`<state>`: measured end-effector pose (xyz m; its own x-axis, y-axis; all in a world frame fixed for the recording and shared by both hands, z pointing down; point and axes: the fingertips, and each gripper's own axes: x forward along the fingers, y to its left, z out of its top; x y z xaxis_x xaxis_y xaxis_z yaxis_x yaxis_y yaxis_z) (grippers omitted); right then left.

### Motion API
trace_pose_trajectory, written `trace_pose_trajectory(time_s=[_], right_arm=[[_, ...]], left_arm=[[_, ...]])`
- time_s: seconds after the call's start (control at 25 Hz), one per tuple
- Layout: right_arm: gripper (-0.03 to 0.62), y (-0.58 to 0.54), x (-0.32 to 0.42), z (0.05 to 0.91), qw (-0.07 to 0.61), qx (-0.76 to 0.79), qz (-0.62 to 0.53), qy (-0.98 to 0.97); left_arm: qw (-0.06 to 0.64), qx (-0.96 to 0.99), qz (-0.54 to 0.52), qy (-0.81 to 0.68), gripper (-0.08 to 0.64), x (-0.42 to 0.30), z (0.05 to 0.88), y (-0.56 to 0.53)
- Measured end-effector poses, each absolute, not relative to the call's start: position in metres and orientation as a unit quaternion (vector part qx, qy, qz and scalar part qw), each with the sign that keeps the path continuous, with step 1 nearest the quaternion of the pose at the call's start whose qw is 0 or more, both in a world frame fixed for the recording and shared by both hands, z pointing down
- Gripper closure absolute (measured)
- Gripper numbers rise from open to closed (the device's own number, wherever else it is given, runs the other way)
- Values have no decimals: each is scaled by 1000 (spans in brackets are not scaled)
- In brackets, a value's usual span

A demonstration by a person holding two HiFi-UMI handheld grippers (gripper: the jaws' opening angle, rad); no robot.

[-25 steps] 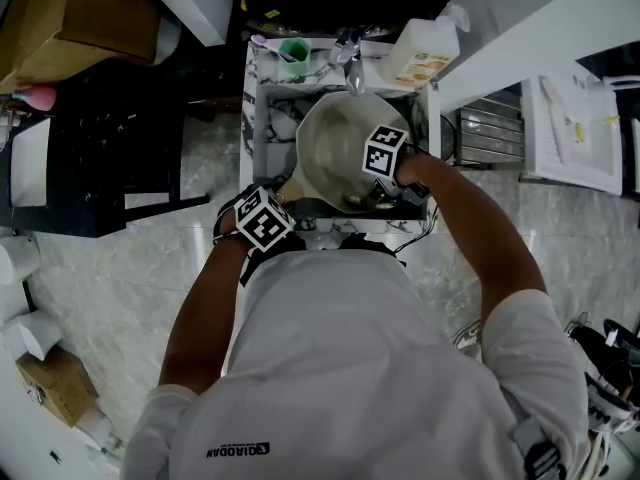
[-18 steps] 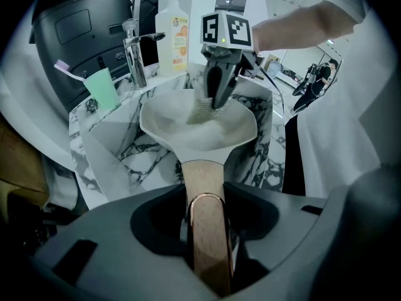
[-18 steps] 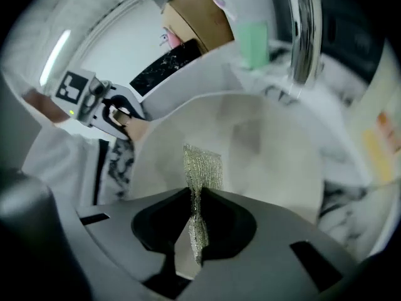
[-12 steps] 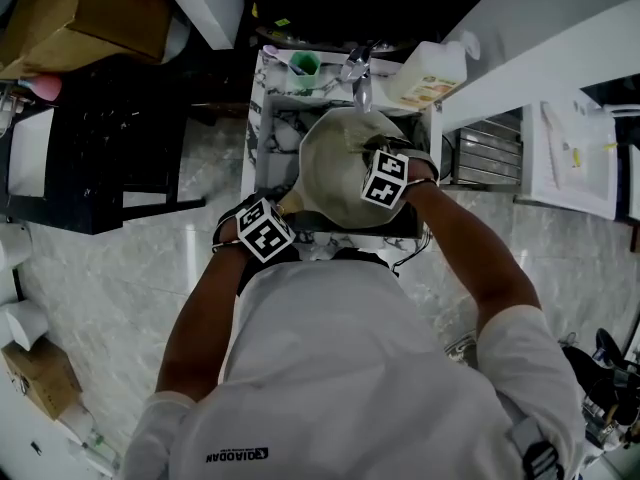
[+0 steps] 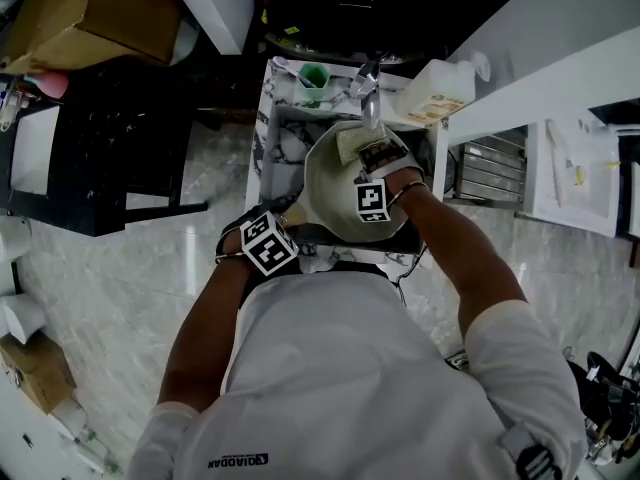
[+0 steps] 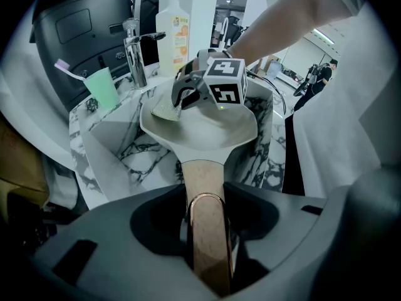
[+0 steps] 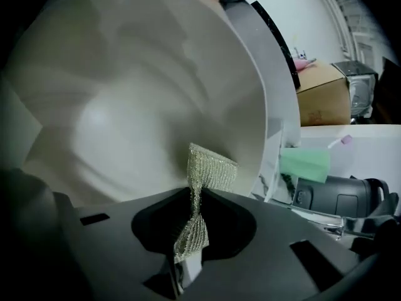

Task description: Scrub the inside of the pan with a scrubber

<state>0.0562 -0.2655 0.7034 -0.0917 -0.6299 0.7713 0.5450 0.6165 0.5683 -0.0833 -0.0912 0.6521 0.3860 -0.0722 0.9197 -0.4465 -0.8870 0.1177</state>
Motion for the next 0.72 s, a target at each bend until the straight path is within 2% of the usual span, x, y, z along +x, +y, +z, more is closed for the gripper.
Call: trace_pose_trajectory(time_s=[0.72], right_arm=[[514,-298,82,744,727,4,-430,-535]], left_arm=[[175,812,533,-162,367,-85,654,-93]])
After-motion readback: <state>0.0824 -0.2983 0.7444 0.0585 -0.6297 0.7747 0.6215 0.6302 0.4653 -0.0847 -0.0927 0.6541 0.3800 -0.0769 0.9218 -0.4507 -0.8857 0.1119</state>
